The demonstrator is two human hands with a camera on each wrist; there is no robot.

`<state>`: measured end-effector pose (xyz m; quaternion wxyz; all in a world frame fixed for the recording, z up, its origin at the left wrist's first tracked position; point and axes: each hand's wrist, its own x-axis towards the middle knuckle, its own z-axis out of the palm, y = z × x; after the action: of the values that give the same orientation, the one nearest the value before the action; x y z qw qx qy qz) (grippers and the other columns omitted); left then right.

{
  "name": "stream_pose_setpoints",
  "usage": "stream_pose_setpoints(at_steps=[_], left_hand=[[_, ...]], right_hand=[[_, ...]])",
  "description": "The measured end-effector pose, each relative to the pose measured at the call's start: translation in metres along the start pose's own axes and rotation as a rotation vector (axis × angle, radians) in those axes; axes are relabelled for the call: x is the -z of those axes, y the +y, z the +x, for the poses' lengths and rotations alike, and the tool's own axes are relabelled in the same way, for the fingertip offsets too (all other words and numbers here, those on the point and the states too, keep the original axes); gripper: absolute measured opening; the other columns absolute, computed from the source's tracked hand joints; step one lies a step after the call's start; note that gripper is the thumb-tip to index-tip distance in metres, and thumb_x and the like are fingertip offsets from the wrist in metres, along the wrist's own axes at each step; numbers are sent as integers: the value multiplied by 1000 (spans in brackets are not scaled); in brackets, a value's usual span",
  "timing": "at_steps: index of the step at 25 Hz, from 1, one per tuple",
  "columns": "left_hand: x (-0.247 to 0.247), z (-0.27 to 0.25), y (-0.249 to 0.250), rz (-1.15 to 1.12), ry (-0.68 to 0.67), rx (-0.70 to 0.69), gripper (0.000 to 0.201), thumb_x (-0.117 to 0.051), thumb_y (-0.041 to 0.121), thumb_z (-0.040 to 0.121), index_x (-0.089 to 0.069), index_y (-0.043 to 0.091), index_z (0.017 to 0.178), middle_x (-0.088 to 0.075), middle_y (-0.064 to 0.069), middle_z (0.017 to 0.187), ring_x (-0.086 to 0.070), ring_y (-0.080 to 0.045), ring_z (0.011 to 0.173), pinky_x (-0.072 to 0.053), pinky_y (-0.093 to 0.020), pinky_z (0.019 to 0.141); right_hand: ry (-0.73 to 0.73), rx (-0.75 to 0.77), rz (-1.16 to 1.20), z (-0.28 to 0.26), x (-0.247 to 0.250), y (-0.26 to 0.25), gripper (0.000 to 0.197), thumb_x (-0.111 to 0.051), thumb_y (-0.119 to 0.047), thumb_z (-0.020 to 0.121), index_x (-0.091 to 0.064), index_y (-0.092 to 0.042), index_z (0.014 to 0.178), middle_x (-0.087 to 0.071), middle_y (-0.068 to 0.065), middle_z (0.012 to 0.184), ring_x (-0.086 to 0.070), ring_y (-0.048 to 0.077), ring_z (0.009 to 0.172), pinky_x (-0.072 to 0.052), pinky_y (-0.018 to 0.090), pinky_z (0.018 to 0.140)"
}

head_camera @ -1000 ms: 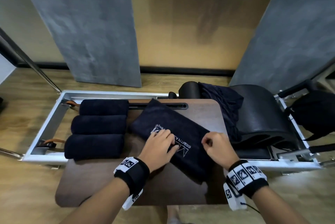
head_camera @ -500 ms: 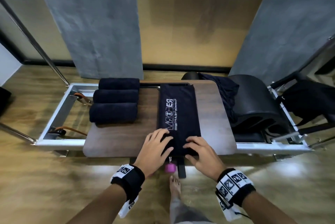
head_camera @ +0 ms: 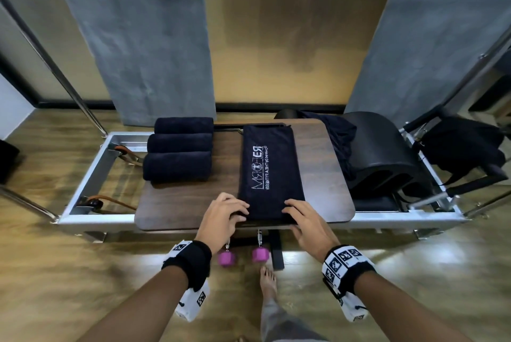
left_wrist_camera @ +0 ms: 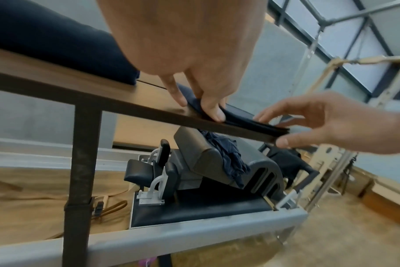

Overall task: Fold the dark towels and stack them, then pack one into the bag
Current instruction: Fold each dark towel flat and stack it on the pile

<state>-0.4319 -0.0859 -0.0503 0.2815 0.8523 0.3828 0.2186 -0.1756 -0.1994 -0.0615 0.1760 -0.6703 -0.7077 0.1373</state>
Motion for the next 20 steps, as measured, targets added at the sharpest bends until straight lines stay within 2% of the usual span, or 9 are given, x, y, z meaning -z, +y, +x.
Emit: stream_pose_setpoints(at_steps=[2, 4, 7, 10, 13, 15, 17, 19, 20], left_hand=[[2, 5, 0, -16, 25, 48, 13, -78, 7, 91, -82, 17, 97, -75, 8, 105, -60, -13, 99, -50, -32, 93], [1, 10, -1, -68, 28, 138, 13, -72, 10, 97, -80, 20, 99, -66, 6, 94, -61, -14, 89, -51, -34, 86], [-5, 21, -2, -163, 48, 243, 20, -63, 8, 102, -72, 24, 94, -68, 5, 84, -62, -16, 83, -50, -37, 80], [-12, 31, -3, -248, 57, 332, 21, -60, 8, 103, -59, 27, 94, -66, 6, 69, -55, -8, 69, -43, -35, 71], [-14, 37, -6, -272, 59, 386, 20, -62, 14, 102, -53, 28, 91, -62, 9, 59, -47, -6, 64, -37, -34, 70], [-12, 38, -5, -278, 61, 387, 22, -62, 15, 103, -54, 29, 88, -63, 10, 62, -50, -9, 67, -40, -36, 70], [-10, 36, -2, -252, 58, 341, 19, -64, 22, 103, -58, 32, 88, -67, 10, 74, -58, -9, 75, -48, -38, 73], [-4, 29, 3, -137, 16, 252, 11, -71, 42, 97, -62, 36, 95, -63, 15, 88, -56, -3, 85, -46, -25, 74], [-2, 25, 4, -47, -35, 201, 24, -75, 53, 90, -62, 37, 103, -58, 19, 94, -52, 0, 90, -43, -18, 74]], right_hand=[[8, -4, -3, 1, 0, 0, 43, -73, -8, 91, -63, -14, 133, -52, -1, 148, -49, 16, 138, -36, 23, 117], [8, -11, 12, 4, -1, -1, 42, -75, -19, 93, -63, -15, 133, -53, -2, 146, -49, 14, 137, -37, 23, 115], [2, -36, 48, 11, 1, -1, 44, -72, -29, 96, -60, -18, 136, -55, -6, 142, -51, 11, 131, -40, 21, 111], [17, -32, 36, 18, 3, -2, 47, -69, -22, 97, -53, -21, 140, -57, -6, 131, -54, 12, 117, -50, 27, 100], [31, 51, -77, 26, 5, -3, 30, -68, -11, 96, -66, -13, 126, -63, 0, 118, -59, 21, 102, -57, 35, 86], [11, 56, -102, 33, 6, -1, 22, -63, -9, 99, -70, -10, 120, -62, 1, 117, -58, 21, 102, -56, 37, 85], [9, 45, -97, 39, 7, 0, 22, -62, -8, 99, -72, -12, 117, -59, -1, 120, -54, 19, 107, -52, 34, 89], [22, 24, -145, 44, 9, -4, 24, -64, -8, 92, -74, -18, 111, -56, -5, 117, -52, 18, 111, -45, 33, 89], [11, 7, -179, 48, 10, -6, 26, -65, -7, 89, -74, -20, 110, -56, -7, 115, -51, 18, 111, -43, 33, 89]])
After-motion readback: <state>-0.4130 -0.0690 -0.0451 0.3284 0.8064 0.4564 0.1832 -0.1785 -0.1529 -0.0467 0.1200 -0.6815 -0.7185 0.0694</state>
